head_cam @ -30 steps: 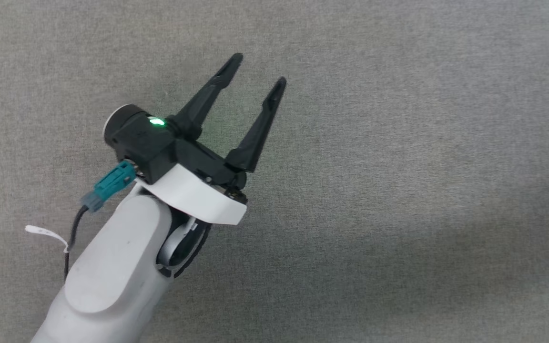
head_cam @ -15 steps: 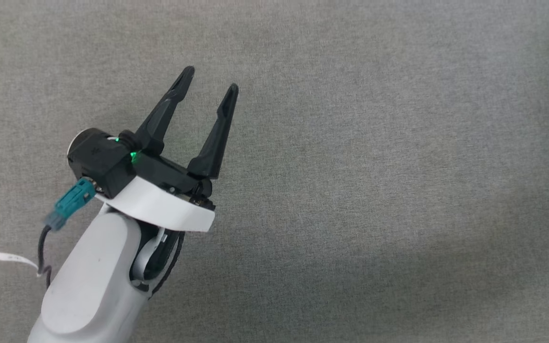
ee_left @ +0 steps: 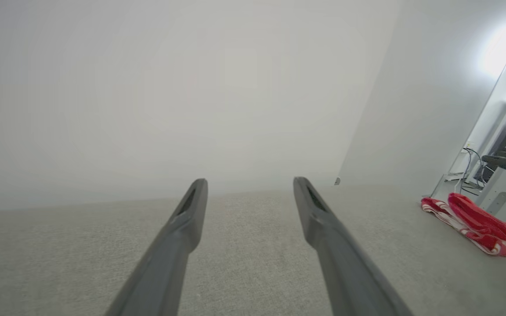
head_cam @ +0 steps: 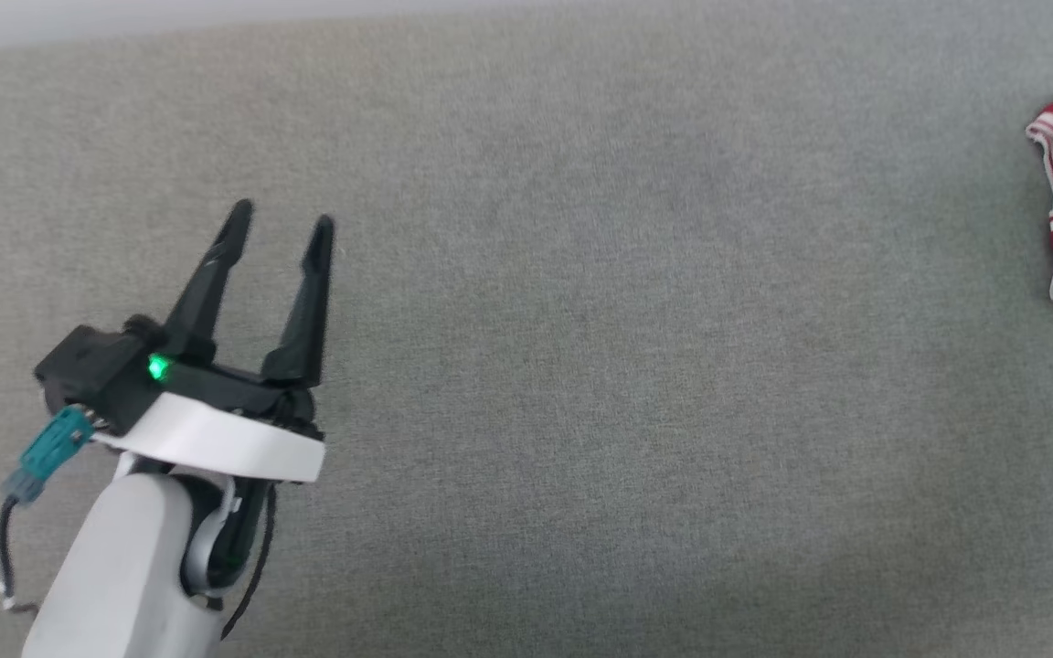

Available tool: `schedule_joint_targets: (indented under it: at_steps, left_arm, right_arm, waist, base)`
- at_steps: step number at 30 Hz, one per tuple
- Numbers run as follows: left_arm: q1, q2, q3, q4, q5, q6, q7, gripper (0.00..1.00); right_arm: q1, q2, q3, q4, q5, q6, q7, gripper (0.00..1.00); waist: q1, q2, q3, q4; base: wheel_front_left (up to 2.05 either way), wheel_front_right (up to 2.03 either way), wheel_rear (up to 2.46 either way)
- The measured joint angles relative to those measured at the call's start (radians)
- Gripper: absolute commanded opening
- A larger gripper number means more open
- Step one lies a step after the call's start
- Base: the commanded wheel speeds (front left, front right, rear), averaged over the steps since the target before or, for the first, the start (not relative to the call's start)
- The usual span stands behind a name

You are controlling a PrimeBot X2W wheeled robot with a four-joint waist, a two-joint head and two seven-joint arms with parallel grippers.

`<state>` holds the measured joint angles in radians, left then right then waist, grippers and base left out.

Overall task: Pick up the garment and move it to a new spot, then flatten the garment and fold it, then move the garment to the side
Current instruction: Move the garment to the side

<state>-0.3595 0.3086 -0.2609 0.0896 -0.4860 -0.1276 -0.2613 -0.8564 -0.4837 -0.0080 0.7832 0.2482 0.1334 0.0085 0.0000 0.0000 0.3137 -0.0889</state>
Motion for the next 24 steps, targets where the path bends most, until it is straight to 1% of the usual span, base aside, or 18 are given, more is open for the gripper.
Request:
schedule_joint_targets:
  at_steps: [2,5,8,12,14,18,24]
  left_arm:
    - [0.021,-0.007,0.038,0.002,0.012,0.000,0.000,1.00]
    - [0.064,-0.033,0.099,-0.002,0.044,0.000,0.000,1.00]
    - [0.109,-0.050,0.148,-0.013,0.069,0.000,0.000,1.00]
    - [0.170,-0.076,0.219,-0.029,0.098,0.000,0.000,1.00]
    - [0.209,-0.079,0.239,-0.032,0.118,0.000,0.000,1.00]
    - [0.275,-0.087,0.277,-0.046,0.136,0.000,0.000,1.00]
    - [0.360,-0.094,0.313,-0.075,0.157,0.000,0.000,1.00]
  right_arm:
    - [0.027,0.017,0.014,-0.025,0.025,0.000,-0.024,1.00]
    - [0.080,0.042,0.034,-0.068,0.053,0.000,-0.067,1.00]
    - [0.141,0.056,0.057,-0.115,0.064,0.000,-0.115,1.00]
    - [0.230,0.089,0.080,-0.168,0.077,0.000,-0.161,1.00]
    - [0.267,0.099,0.086,-0.189,0.080,0.000,-0.179,1.00]
    - [0.347,0.115,0.072,-0.232,0.083,0.000,-0.218,1.00]
    - [0.471,0.161,0.015,-0.312,0.074,0.000,-0.247,1.00]
  waist:
    - [0.0000,0.0000,-0.019,0.004]
    - [-0.0001,0.0000,-0.048,0.010]
    - [0.0000,0.0000,-0.076,0.015]
    - [0.0000,0.0000,-0.111,0.020]
    - [0.0000,0.0000,-0.128,0.022]
    - [0.0000,0.0000,-0.162,0.029]
    - [0.0000,0.0000,-0.206,0.047]
  base:
    - [0.00,0.00,0.00]
    - [0.00,0.00,0.00]
    - [0.00,0.00,0.00]
    - [0.00,0.00,0.00]
    - [0.00,0.00,0.00]
    - [0.00,0.00,0.00]
    - [0.00,0.00,0.00]
